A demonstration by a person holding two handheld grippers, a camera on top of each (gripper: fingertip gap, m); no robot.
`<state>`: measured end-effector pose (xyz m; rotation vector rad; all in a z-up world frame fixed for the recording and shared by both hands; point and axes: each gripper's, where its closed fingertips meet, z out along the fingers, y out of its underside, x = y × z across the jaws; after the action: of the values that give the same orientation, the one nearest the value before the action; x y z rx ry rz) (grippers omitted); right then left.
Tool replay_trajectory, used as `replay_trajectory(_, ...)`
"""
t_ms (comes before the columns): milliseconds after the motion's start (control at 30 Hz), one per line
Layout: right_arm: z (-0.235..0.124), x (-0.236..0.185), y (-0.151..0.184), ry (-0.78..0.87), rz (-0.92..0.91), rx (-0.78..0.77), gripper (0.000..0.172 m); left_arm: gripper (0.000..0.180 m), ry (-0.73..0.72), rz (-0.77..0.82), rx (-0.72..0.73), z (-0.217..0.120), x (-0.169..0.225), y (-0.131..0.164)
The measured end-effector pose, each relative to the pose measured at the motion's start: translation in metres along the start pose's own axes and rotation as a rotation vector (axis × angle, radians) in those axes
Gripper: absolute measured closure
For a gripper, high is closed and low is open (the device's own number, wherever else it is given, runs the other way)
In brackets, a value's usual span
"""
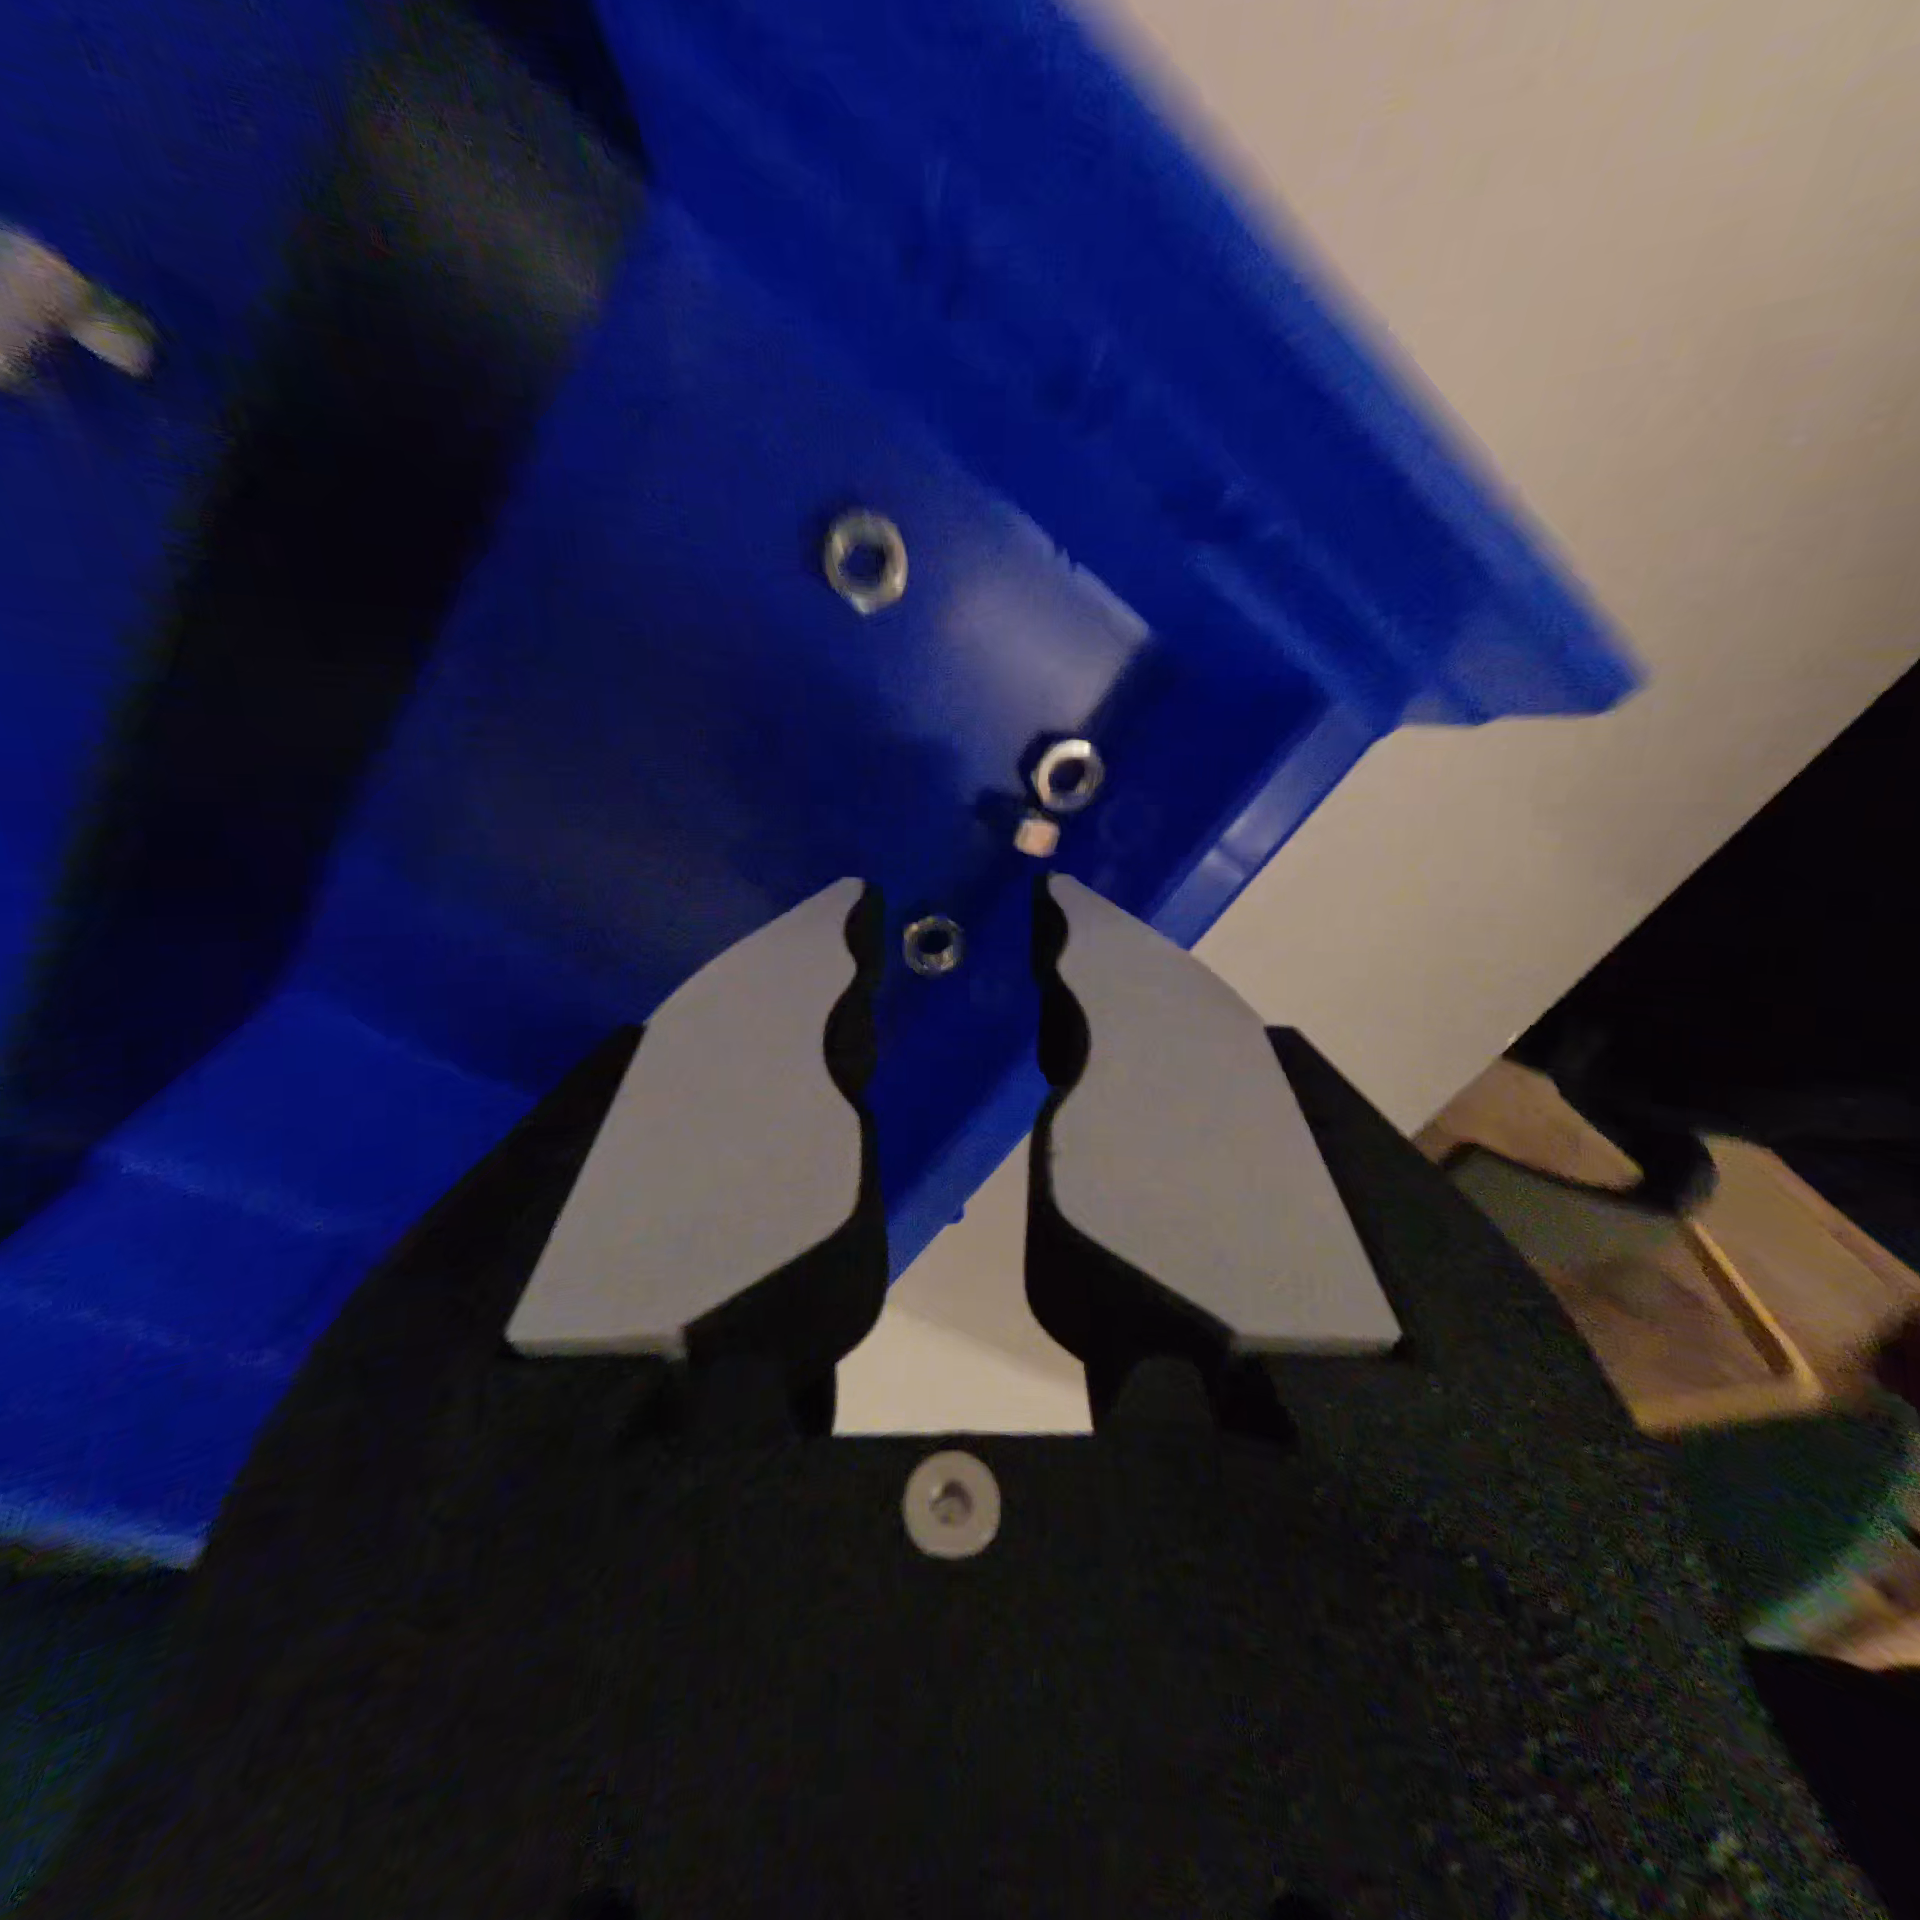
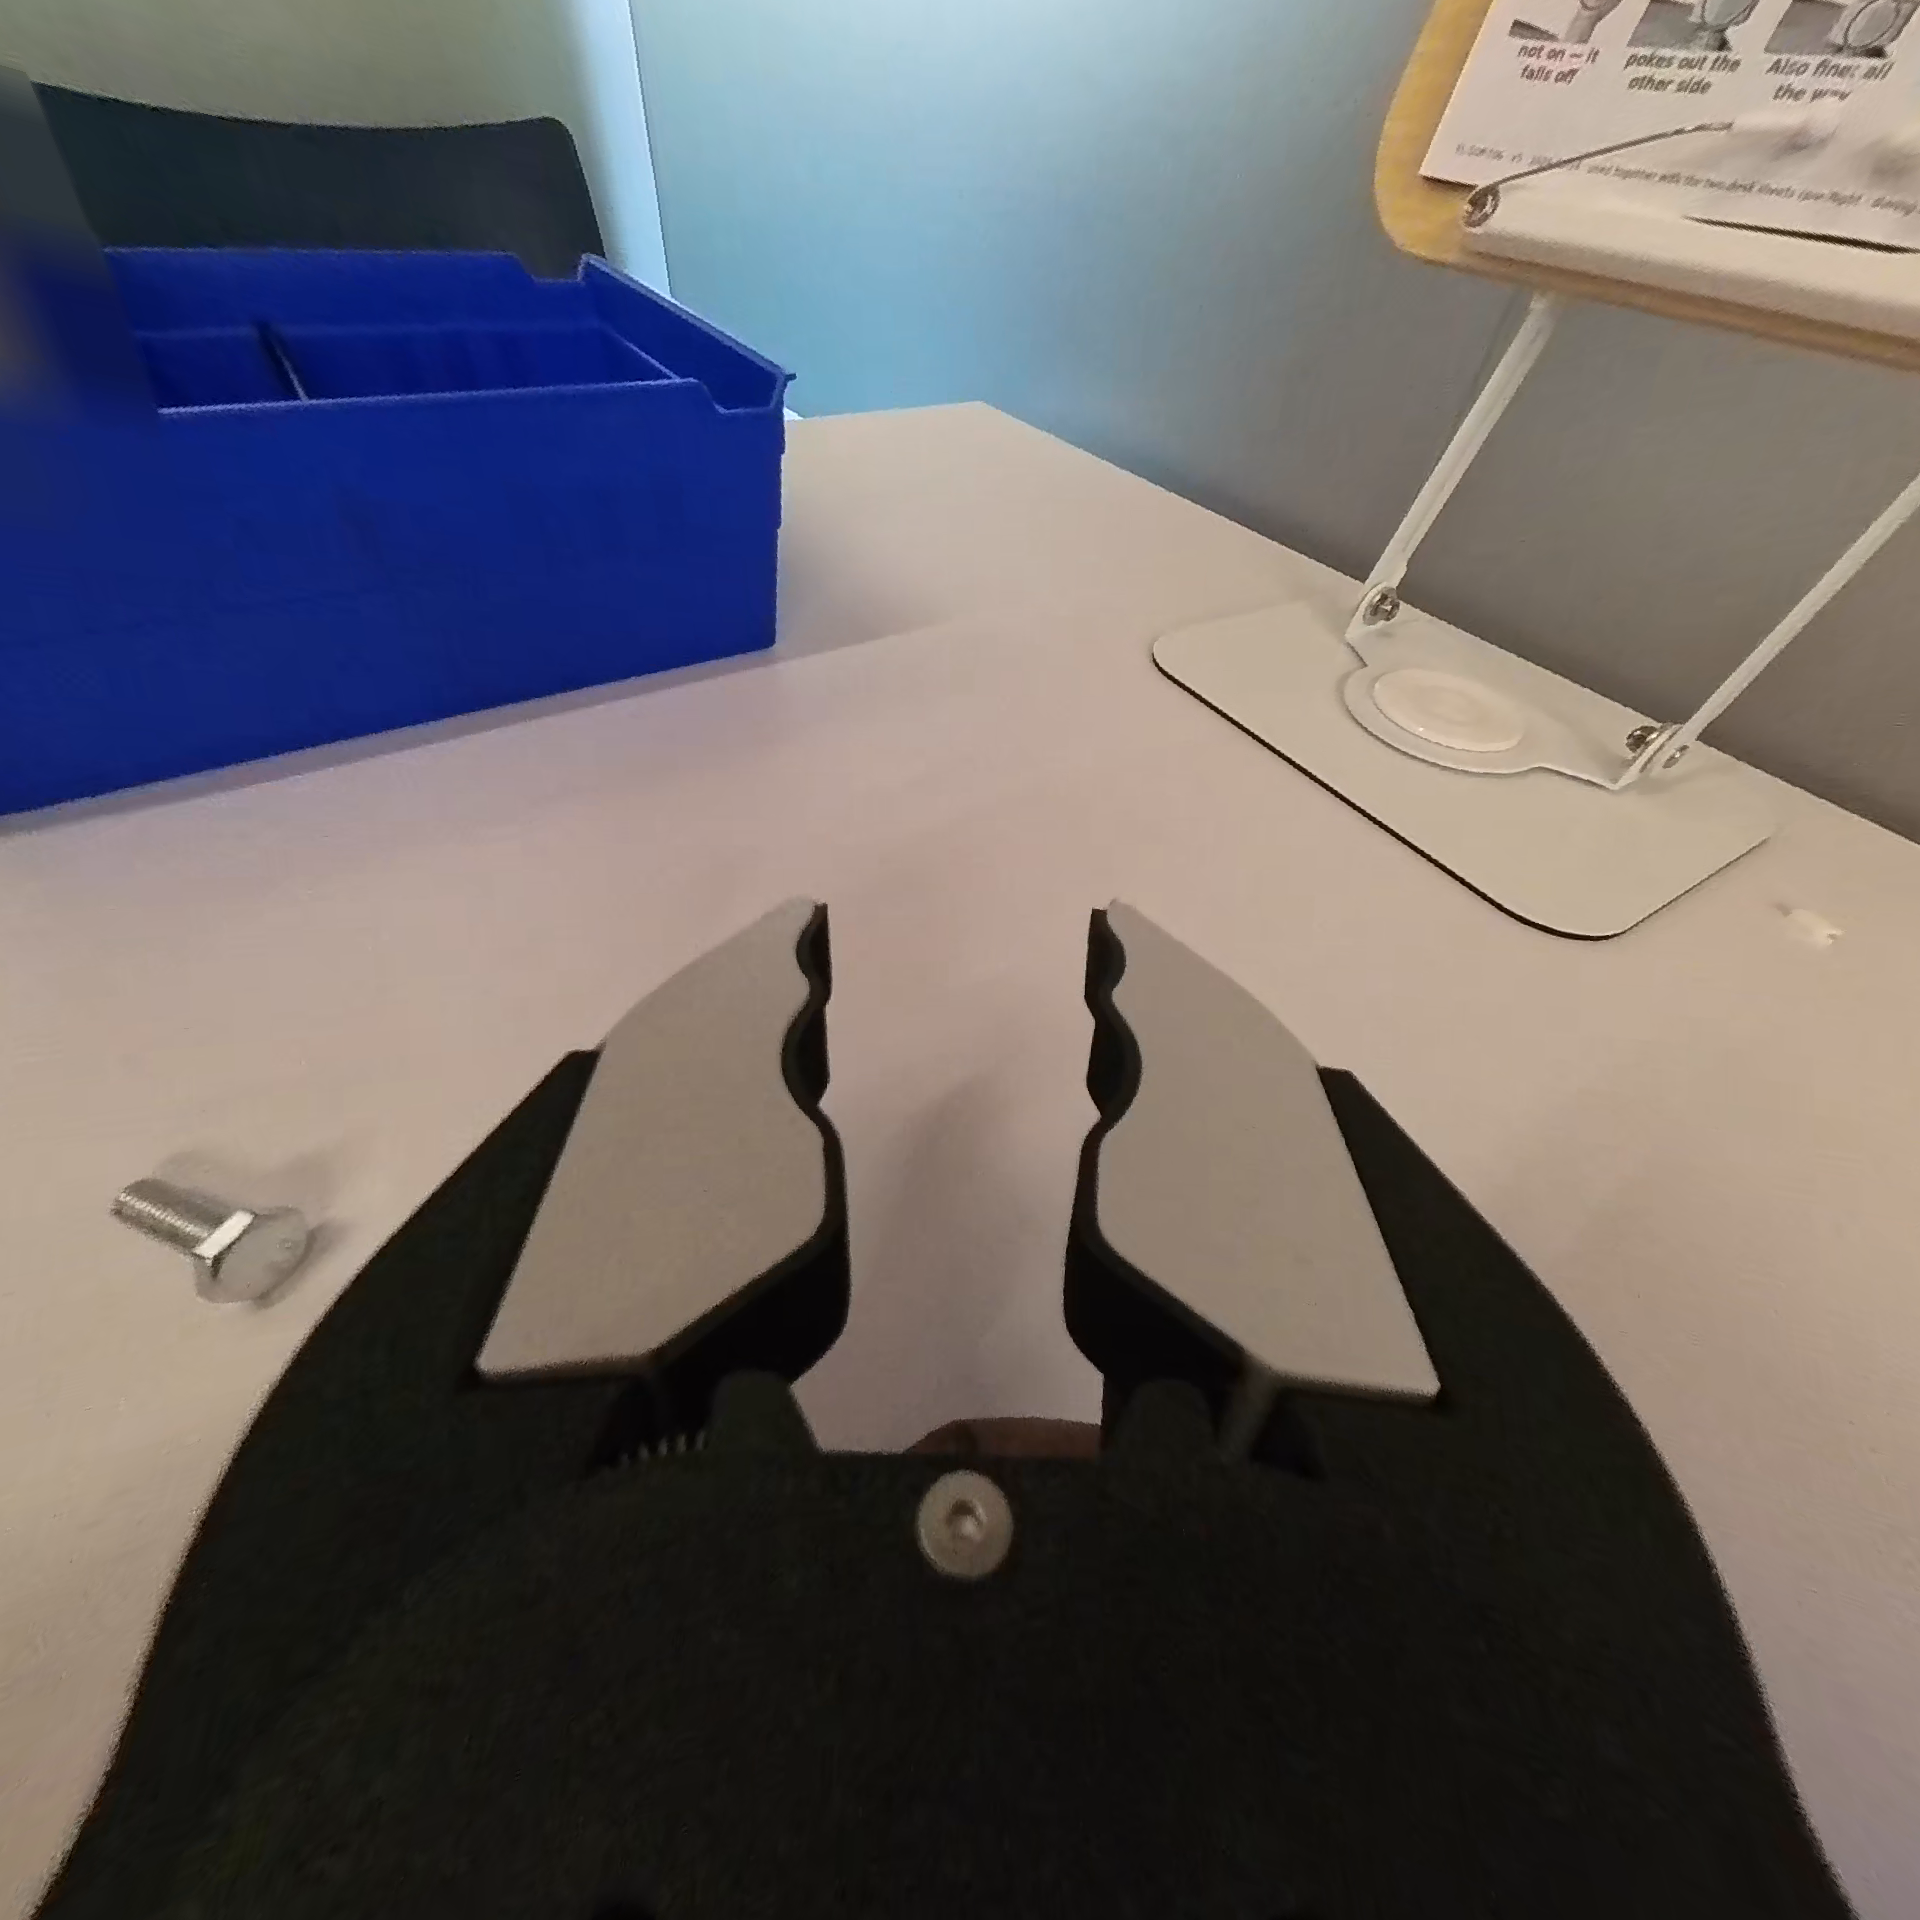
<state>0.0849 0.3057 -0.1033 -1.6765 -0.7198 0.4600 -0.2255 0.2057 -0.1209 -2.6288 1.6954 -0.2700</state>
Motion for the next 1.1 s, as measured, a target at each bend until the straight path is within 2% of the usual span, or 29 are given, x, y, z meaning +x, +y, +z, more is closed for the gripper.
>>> replay_trajectory(133, 0.000, 0.001, 0.000, 0.000, 0.006, 0.002, 0.125, 0.154, 0.003, -0.047, -0.201, 0.021, -0.013, 0.022)
replay_trajectory(433, 0.001, 0.001, 0.001, 0.000, 0.007, -0.008, 0.126, 0.142, 0.094, -0.101, -0.354, 0.036, -0.016, 0.037)
replay_trajectory(600, 0.002, 0.002, 0.001, 0.003, 0.011, -0.008, 0.126, 0.145, 0.092, -0.103, -0.386, 0.037, -0.018, 0.038)
replay_trajectory(767, 0.002, 0.002, 0.001, 0.006, 0.010, -0.008, 0.126, 0.146, 0.086, -0.110, -0.369, 0.038, -0.017, 0.037)
replay_trajectory(1000, 0.002, 0.001, 0.001, 0.009, 0.000, -0.011, 0.126, 0.168, -0.008, -0.167, -0.241, 0.036, -0.035, 0.031)
replay_trajectory(1100, 0.002, 0.001, 0.001, 0.009, 0.000, -0.011, 0.126, 0.177, 0.018, -0.177, -0.178, 0.034, -0.034, 0.025)
